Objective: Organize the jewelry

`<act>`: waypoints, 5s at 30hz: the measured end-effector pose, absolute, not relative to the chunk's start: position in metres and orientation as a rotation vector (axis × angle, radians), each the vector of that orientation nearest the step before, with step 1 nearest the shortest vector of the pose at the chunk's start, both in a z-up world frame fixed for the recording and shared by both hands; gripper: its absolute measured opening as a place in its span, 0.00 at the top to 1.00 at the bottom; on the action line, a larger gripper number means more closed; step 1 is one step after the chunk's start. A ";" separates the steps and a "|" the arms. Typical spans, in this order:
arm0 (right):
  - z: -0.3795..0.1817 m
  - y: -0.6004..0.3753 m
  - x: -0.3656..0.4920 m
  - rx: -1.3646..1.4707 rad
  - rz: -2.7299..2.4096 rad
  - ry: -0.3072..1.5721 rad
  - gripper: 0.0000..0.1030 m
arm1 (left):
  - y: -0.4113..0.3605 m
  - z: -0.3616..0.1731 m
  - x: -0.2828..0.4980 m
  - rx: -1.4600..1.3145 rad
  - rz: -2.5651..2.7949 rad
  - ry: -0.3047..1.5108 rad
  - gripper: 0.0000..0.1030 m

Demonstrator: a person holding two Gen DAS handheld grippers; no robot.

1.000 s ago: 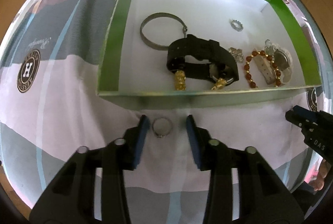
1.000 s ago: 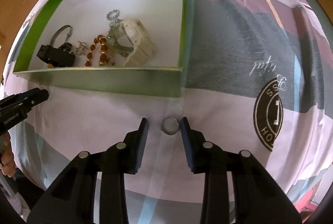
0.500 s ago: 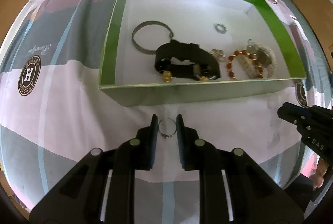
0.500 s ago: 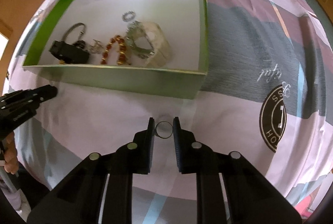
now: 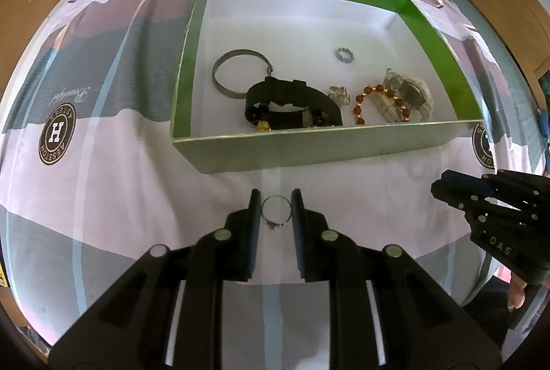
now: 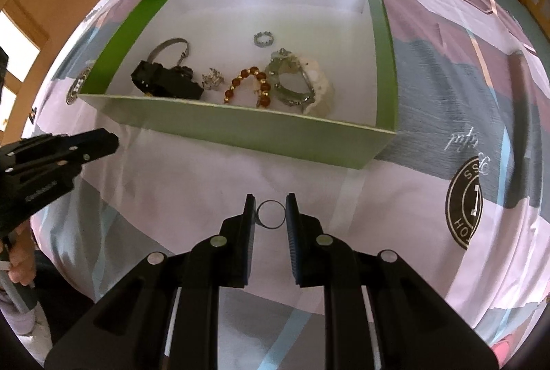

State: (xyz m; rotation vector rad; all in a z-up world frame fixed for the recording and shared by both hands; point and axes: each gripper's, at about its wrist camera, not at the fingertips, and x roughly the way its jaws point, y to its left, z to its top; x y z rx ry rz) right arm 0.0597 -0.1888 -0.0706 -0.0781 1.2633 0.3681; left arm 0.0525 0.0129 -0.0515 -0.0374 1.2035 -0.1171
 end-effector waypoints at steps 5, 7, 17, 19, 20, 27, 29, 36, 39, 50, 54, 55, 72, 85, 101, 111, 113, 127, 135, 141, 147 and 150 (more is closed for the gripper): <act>-0.073 -0.186 0.058 -0.092 0.363 1.269 0.83 | 0.009 -0.053 0.053 -0.025 -0.123 1.203 0.83; -0.075 -0.183 0.059 -0.098 0.362 1.270 0.83 | 0.009 -0.052 0.053 -0.020 -0.123 1.201 0.83; -0.069 -0.172 0.054 -0.111 0.398 1.236 0.83 | 0.000 -0.047 0.047 0.015 -0.143 1.171 0.83; -0.069 -0.170 0.054 -0.117 0.401 1.235 0.83 | -0.001 -0.046 0.046 0.022 -0.148 1.166 0.83; -0.069 -0.168 0.053 -0.121 0.405 1.235 0.83 | -0.002 -0.046 0.046 0.022 -0.150 1.165 0.83; -0.066 -0.163 0.050 -0.132 0.416 1.226 0.83 | -0.008 -0.023 0.041 0.024 -0.176 1.056 0.83; -0.058 -0.165 0.050 -0.110 0.436 1.193 0.83 | -0.007 -0.008 0.041 0.019 -0.168 0.989 0.83; 0.002 -0.195 0.054 0.017 0.450 0.928 0.83 | -0.001 0.038 0.067 0.031 -0.051 0.782 0.83; 0.007 -0.199 0.073 0.040 0.403 0.846 0.83 | 0.000 0.038 0.082 0.022 -0.040 0.729 0.83; -0.043 -0.172 0.116 0.048 0.270 0.930 0.71 | 0.011 0.021 0.093 -0.017 -0.030 0.810 0.37; -0.028 -0.174 0.105 0.080 0.246 0.862 0.32 | 0.005 0.028 0.082 0.003 -0.030 0.808 0.20; -0.025 -0.175 0.103 0.079 0.242 0.853 0.30 | 0.003 0.030 0.077 0.009 -0.033 0.808 0.18; -0.008 -0.182 0.068 -0.035 0.092 0.762 0.01 | -0.001 0.027 0.048 -0.010 0.028 0.798 0.02; -0.007 -0.190 0.066 0.009 0.087 0.776 0.01 | -0.007 0.020 0.049 0.008 0.034 0.820 0.02; -0.006 -0.192 0.065 0.011 0.092 0.774 0.01 | -0.008 0.018 0.050 0.016 0.038 0.832 0.02; -0.007 -0.193 0.065 0.011 0.091 0.777 0.01 | -0.008 0.018 0.050 0.020 0.036 0.833 0.02; -0.007 -0.193 0.065 0.010 0.091 0.778 0.01 | -0.009 0.018 0.049 0.021 0.036 0.833 0.02; -0.007 -0.192 0.065 0.009 0.090 0.779 0.01 | -0.009 0.018 0.049 0.020 0.036 0.836 0.02; -0.008 -0.194 0.065 0.007 0.090 0.781 0.01 | -0.010 0.017 0.049 0.027 0.033 0.834 0.02; -0.010 -0.197 0.065 0.005 0.091 0.784 0.01 | -0.009 0.015 0.049 0.018 0.029 0.842 0.02; -0.011 -0.198 0.065 0.004 0.091 0.785 0.01 | -0.007 0.014 0.050 0.020 0.016 0.850 0.02; -0.011 -0.199 0.065 0.003 0.091 0.785 0.01 | -0.008 0.014 0.050 0.025 0.010 0.848 0.02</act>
